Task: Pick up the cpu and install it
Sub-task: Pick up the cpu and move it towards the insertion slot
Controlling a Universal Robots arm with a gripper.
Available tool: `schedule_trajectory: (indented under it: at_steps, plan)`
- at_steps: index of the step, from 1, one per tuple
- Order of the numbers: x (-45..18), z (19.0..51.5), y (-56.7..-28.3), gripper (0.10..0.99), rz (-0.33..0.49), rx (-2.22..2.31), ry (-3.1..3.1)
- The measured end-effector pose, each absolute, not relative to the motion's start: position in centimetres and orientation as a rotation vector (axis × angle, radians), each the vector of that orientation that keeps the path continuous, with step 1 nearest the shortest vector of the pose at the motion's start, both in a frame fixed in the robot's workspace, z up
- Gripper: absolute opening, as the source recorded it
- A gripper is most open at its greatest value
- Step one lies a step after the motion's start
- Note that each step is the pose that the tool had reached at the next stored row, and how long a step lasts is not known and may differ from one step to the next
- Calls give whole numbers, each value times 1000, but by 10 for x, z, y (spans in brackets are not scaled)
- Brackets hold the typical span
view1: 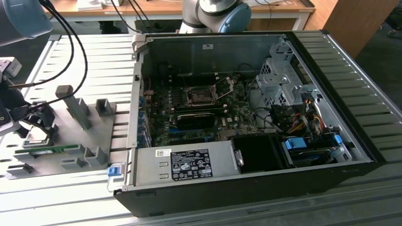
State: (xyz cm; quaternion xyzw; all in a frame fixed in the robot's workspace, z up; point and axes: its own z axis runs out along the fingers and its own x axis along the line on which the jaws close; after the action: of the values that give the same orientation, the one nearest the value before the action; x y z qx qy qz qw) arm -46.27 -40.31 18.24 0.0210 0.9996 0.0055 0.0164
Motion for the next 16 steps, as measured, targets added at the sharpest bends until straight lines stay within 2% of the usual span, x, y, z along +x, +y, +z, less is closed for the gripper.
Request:
schedule_trajectory:
  at_steps: [4,5,16]
  plan:
    - [-463,183,-403,647,17,65,3108]
    - [-463,183,-403,580,17,65,3108]
    - [-462,185,-403,580,17,65,3112]
